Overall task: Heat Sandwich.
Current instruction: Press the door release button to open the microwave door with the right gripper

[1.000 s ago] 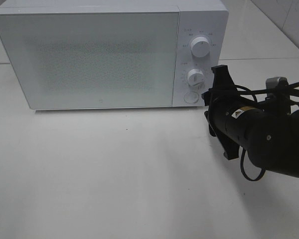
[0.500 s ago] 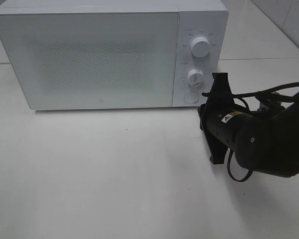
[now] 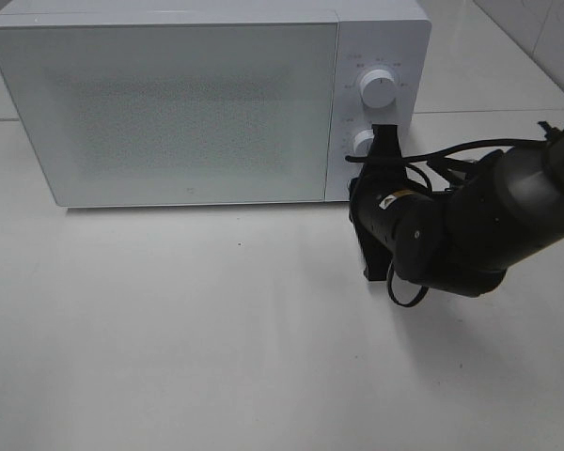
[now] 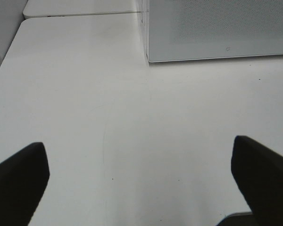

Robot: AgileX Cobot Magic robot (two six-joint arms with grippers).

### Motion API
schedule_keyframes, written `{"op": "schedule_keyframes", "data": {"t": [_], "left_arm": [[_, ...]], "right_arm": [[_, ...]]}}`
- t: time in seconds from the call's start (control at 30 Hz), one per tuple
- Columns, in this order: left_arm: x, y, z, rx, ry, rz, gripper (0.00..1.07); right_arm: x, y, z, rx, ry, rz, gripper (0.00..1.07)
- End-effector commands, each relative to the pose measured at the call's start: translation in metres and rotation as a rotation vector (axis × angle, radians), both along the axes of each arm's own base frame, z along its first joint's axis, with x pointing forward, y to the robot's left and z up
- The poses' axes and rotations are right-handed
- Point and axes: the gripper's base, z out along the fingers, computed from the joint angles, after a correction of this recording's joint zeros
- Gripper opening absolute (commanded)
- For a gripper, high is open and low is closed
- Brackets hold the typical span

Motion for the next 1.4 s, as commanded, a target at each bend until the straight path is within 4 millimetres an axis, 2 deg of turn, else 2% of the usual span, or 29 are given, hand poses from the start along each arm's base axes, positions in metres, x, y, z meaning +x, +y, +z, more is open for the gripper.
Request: {"op": "schedule_keyframes", "data": {"t": [0.03, 0.47, 0.7, 1.03, 1.17, 1.23, 1.4], "left_arm": [[-0.002, 0.0, 0.0, -0.005, -0.028, 0.005, 0.98], [-0.002, 0.0, 0.0, -0.004, -0.028, 0.004, 0.98], [-0.002, 0.0, 0.0, -0.005, -0.028, 0.005, 0.98], [-0.002, 0.0, 0.0, -0.005, -0.028, 0.005, 0.98], [-0.002, 0.0, 0.0, -0.005, -0.028, 0.005, 0.98], [-0.002, 0.0, 0.0, -0.005, -0.028, 0.005, 0.98], [-0.002, 0.0, 0.0, -0.005, -0.028, 0.005, 0.98]], "right_arm": [[0.011, 0.001, -0.001, 0.003, -0.021, -0.004, 0.0], [0.034, -0.004, -0.015, 0.008, -0.021, -0.052, 0.0], [0.039, -0.008, -0.016, 0.006, -0.054, -0.085, 0.0], [0.05, -0.009, -0.001, 0.005, -0.215, -0.122, 0.0], [0.062, -0.011, 0.009, 0.01, -0.275, -0.143, 0.0], [0.073, -0.019, 0.018, -0.001, -0.327, -0.172, 0.0], [0.086, -0.021, 0.025, -0.021, -0.318, -0.168, 0.0]]}}
